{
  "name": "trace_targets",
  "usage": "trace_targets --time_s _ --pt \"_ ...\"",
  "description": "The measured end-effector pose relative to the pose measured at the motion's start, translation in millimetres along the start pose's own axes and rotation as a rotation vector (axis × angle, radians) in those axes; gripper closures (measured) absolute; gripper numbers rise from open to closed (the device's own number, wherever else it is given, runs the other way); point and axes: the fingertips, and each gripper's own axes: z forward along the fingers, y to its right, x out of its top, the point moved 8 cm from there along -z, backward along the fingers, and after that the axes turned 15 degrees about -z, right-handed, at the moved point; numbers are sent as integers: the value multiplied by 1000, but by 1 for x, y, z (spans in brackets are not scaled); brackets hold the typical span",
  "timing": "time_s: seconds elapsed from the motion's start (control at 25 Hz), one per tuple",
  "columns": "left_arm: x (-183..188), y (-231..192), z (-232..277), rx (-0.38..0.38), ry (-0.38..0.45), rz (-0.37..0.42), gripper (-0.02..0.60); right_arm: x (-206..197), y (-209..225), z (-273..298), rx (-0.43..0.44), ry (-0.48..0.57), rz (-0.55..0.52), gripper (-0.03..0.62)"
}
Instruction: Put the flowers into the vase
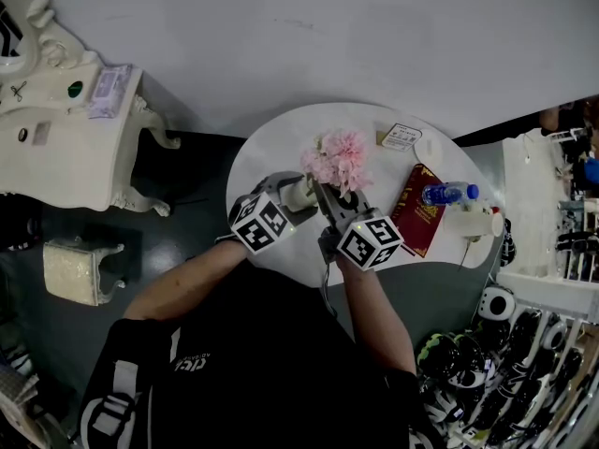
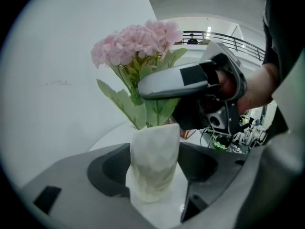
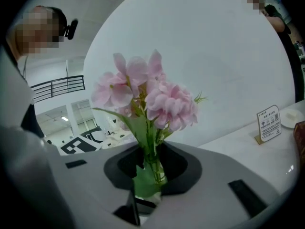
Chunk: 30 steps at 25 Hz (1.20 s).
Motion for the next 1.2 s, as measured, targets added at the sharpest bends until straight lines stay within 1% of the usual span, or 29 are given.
trace_targets --time_s 0.2,0.32,0.48,0.68,1.0,1.2 --pt "0 0 1 -2 0 -2 270 -8 -1 0 12 -57 -27 514" --pt "1 0 2 -2 1 -2 270 -8 -1 -1 14 -81 -46 501" --pt "0 0 4 -1 4 -3 270 -13 0 -3 30 -131 -65 453" --pt "1 1 7 1 -1 -6 270 -18 -3 -11 57 -190 -125 416" --pt "2 3 10 1 -1 -2 270 -23 2 -21 54 -215 -96 364" --pt "2 2 10 3 2 -1 270 -36 1 -28 52 -218 -31 362"
